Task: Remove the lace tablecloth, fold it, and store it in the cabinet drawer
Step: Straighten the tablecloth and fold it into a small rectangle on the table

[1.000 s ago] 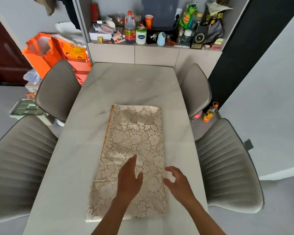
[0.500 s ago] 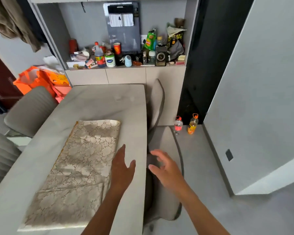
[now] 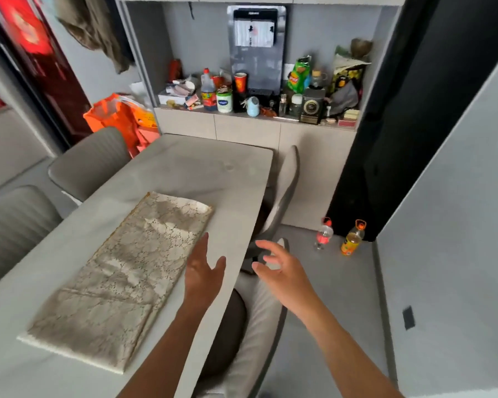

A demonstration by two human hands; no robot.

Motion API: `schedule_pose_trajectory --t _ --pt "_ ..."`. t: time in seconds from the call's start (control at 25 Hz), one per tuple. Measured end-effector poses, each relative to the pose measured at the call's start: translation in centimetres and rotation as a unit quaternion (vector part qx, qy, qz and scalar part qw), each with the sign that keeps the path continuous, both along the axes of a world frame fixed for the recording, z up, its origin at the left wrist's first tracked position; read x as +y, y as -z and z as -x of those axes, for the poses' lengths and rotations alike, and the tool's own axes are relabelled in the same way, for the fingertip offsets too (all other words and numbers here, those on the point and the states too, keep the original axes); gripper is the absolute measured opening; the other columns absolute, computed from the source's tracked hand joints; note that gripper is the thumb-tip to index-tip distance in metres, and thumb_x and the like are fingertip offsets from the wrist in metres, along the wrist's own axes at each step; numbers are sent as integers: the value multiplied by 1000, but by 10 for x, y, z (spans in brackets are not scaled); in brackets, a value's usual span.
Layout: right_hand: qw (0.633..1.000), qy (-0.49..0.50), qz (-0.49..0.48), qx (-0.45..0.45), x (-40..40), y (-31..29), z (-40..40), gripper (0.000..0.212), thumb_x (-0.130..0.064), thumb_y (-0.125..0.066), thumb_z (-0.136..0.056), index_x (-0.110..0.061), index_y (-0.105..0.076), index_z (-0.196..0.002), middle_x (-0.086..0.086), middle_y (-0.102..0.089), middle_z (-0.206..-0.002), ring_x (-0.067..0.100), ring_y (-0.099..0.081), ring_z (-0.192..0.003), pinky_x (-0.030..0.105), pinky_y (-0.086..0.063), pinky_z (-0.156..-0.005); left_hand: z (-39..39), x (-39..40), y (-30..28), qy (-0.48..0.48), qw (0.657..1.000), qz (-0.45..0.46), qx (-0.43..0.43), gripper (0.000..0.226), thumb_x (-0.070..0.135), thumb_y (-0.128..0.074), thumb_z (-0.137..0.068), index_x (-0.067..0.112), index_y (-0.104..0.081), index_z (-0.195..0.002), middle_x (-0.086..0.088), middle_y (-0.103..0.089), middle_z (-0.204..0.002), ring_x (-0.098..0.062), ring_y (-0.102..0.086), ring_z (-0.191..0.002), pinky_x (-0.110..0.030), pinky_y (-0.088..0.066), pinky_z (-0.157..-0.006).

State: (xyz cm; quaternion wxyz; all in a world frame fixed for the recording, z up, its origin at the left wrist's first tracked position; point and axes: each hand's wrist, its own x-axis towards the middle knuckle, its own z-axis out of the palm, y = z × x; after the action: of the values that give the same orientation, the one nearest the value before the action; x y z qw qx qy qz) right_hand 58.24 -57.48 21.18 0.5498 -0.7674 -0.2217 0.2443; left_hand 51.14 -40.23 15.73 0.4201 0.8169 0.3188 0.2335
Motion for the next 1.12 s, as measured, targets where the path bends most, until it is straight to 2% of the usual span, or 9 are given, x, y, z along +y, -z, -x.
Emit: schedule_pose_trajectory --t 0.08,0.2,0.36,0.48,0.6,0.8,0.88,1.0,1.12 --pt "1000 -25 -7 9 26 4 -33 36 -29 -64 -88 -46 -58 -119 -23 -59 -124 1 -55 -117 17 -45 -87 -13 22 15 -46 999 11 0 66 8 -68 -86 5 -39 -145 -14 -46 -147 -28 -42 -136 -34 -32 -110" --pt "999 -44 4 29 63 17 -81 32 -22 -65 -89 -47 -60 -109 -22 -62 -123 -2 -58 -110 17 -46 -85 -38 50 36 -99 995 30 -4 64 5 -70 -84 3 -43 -142 -16 -50 -143 -30 -46 -133 -30 -32 -107" --pt "997 -51 42 37 115 41 -155 28 -15 -66 -88 -36 -64 -107 -19 -65 -113 -2 -64 -94 21 -52 -82 -75 81 54 -146 989 33 15 64 8 -69 -85 6 -43 -144 -15 -49 -144 -32 -45 -134 -46 -39 -109" --pt "994 -40 91 54 155 64 -202 30 -15 -66 -85 -26 -65 -113 -16 -64 -114 3 -62 -96 31 -54 -85 -89 94 60 -171 984 30 31 63 7 -69 -84 5 -45 -142 -14 -51 -143 -32 -48 -132 -46 -40 -108" --pt "985 -43 159 54 201 109 -246 35 -15 -66 -82 -22 -62 -115 -4 -66 -115 6 -61 -93 24 -48 -75 -111 110 76 -186 980 32 55 61 6 -69 -83 6 -48 -140 -13 -56 -139 -32 -52 -127 -40 -41 -105" --pt "959 -99 237 119 302 215 -314 41 -18 -64 -81 -16 -60 -122 6 -69 -116 25 -66 -101 43 -55 -92 -171 154 132 -264 953 47 142 49 9 -67 -82 11 -59 -131 -8 -63 -131 -29 -57 -121 -41 -45 -103" --pt "952 -133 242 130 338 247 -330 43 -20 -67 -80 -15 -59 -122 5 -69 -112 25 -66 -100 39 -54 -90 -199 167 149 -275 944 65 168 45 10 -66 -83 15 -61 -127 -4 -65 -127 -27 -57 -119 -39 -45 -100" --pt "935 -228 268 47 381 273 -338 26 -19 -63 -76 -16 -62 -102 2 -66 -96 24 -63 -90 29 -47 -75 -242 189 173 -257 936 70 229 48 10 -65 -82 15 -60 -129 -2 -63 -129 -25 -55 -120 -42 -45 -101" --pt "951 -268 154 -21 393 278 -334 17 -9 -61 -85 -9 -68 -101 6 -62 -100 25 -62 -92 32 -49 -80 -263 206 185 -249 926 60 279 53 11 -67 -79 15 -56 -132 -3 -57 -135 -26 -50 -125 -45 -45 -99"
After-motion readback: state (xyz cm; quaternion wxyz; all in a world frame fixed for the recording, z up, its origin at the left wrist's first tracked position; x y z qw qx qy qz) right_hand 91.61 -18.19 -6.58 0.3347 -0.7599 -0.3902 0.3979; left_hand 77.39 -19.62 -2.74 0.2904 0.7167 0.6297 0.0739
